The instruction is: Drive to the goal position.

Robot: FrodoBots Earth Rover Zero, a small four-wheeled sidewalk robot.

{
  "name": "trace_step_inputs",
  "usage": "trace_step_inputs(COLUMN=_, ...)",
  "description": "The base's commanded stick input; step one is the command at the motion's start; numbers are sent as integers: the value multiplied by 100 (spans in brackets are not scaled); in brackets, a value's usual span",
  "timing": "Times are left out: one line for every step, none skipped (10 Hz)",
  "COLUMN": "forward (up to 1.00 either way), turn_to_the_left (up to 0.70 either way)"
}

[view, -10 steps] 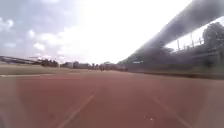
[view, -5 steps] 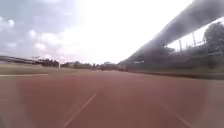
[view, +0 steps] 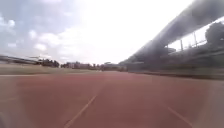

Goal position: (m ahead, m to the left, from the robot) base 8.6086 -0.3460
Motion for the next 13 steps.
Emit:
trace_step_inputs(forward=70, turn_to_the_left=0)
trace_step_inputs(forward=70, turn_to_the_left=0)
trace_step_inputs(forward=70, turn_to_the_left=0)
trace_step_inputs(forward=70, turn_to_the_left=0)
trace_step_inputs(forward=70, turn_to_the_left=0)
trace_step_inputs(forward=70, turn_to_the_left=0)
trace_step_inputs(forward=70, turn_to_the_left=0)
trace_step_inputs(forward=70, turn_to_the_left=0)
trace_step_inputs(forward=70, turn_to_the_left=0)
trace_step_inputs(forward=70, turn_to_the_left=-4)
trace_step_inputs(forward=70, turn_to_the_left=-29)
trace_step_inputs(forward=70, turn_to_the_left=-35)
trace_step_inputs(forward=70, turn_to_the_left=-35)
